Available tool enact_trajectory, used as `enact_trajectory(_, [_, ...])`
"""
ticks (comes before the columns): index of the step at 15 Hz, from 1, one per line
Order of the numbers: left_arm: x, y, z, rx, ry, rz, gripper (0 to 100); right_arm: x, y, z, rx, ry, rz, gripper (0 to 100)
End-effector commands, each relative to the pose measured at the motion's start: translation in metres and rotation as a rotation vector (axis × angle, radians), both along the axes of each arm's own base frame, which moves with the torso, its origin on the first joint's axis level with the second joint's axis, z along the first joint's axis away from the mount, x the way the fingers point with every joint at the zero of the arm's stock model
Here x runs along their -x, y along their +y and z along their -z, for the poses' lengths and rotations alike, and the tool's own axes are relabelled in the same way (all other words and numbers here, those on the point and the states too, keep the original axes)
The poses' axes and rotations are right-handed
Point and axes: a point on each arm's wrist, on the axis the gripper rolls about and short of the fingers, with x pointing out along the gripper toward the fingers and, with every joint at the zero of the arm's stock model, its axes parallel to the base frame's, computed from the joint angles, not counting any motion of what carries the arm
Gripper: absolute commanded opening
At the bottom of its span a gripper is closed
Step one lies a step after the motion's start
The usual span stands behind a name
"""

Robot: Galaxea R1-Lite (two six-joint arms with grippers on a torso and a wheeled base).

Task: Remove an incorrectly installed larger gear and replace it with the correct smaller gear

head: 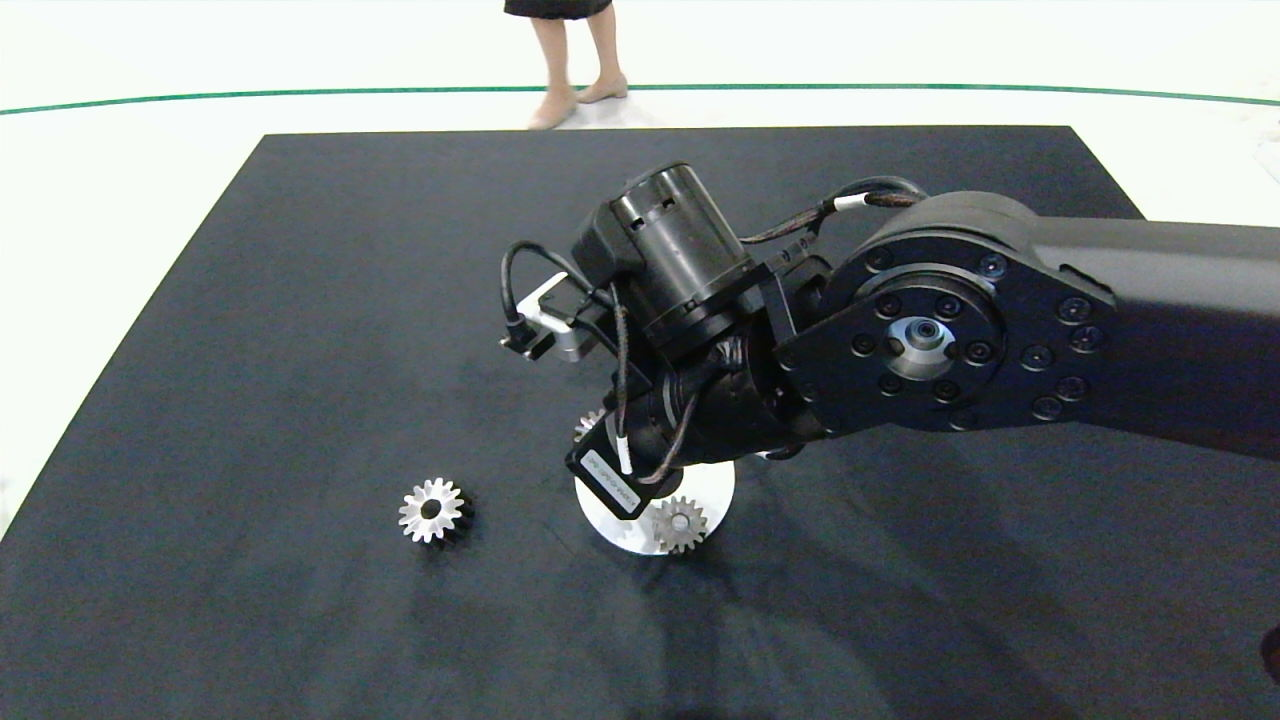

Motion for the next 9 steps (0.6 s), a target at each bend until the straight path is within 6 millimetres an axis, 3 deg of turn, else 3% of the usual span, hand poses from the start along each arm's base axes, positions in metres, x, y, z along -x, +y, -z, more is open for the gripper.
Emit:
enact_trajectory(1, [0.0001, 0.0001, 0.0003, -0.001, 0.003, -0.003, 100, 0.0005, 0.0011, 0.0028, 0.009, 0.004, -0.003, 34])
enact_trajectory(9, [0.0006, 0.0004, 0.0002, -0.002, 0.001, -0.003, 100, -0.0049, 0.0039, 0.0085, 0.007, 0.004, 0.009, 34])
